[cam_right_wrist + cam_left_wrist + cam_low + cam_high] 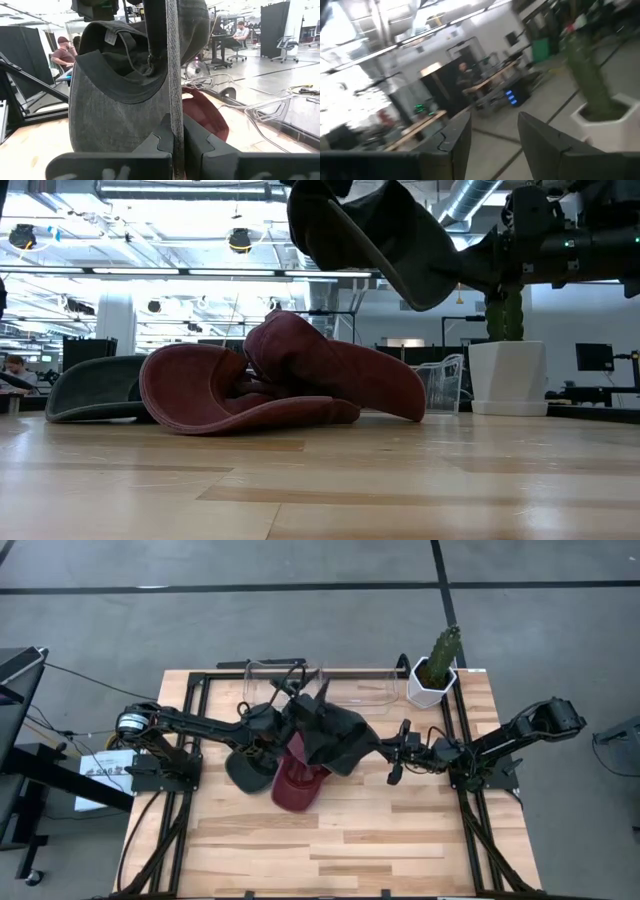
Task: Pick & Place hat
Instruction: Put the right black cap into the left transparent bin
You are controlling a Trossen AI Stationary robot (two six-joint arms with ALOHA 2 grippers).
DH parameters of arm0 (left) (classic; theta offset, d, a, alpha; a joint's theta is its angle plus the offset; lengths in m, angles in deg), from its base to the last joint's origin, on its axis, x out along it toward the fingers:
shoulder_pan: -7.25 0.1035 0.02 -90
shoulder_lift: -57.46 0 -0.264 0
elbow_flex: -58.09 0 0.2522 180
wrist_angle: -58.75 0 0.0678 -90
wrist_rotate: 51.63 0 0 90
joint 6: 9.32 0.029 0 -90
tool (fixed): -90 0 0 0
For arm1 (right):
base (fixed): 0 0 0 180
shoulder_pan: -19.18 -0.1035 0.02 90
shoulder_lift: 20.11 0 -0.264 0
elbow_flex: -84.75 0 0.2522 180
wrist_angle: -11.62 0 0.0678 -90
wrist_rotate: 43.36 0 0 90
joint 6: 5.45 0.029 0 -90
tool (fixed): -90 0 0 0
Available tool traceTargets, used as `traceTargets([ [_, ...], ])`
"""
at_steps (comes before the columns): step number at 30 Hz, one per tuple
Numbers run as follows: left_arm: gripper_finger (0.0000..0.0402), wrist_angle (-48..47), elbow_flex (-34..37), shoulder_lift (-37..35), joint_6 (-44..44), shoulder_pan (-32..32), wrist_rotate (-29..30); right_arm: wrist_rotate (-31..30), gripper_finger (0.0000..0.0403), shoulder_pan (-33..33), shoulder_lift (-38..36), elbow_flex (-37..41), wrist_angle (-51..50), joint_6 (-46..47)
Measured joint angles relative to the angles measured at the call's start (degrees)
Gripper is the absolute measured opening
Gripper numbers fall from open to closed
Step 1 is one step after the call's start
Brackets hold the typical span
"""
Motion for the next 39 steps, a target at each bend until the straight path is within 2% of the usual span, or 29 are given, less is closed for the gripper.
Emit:
traceTargets([
  [3, 0.0159, -0.11, 0.0, 0.0, -0.31, -1.6, -1.13, -0.02, 0.0003, 0.0, 0.0, -0.02, 0.02, 0.02],
  [12, 0.0159, -4.28, -0.04, 0.51, -0.36, -4.05, 2.17, 0.02, 0.0003, -0.13, 0.0, 0.0, 1.95, 0.33],
  [23, 0.0159, -7.54, -0.04, 1.29, -9.24, -0.07, -0.18, 1.18, 0.0004, -1.49, 0.0, -2.32, 2.03, -0.92],
  [31, 0.0159, -7.38, -0.04, 1.29, -15.66, 2.49, -5.97, 1.44, 0.0003, -3.52, 0.0, -7.72, -5.27, -2.97],
  [39, 0.0159, -3.11, -0.04, 1.29, -16.78, 4.1, -6.05, 1.49, 0.0002, -3.5, 0.0, -8.75, -8.29, -2.79],
])
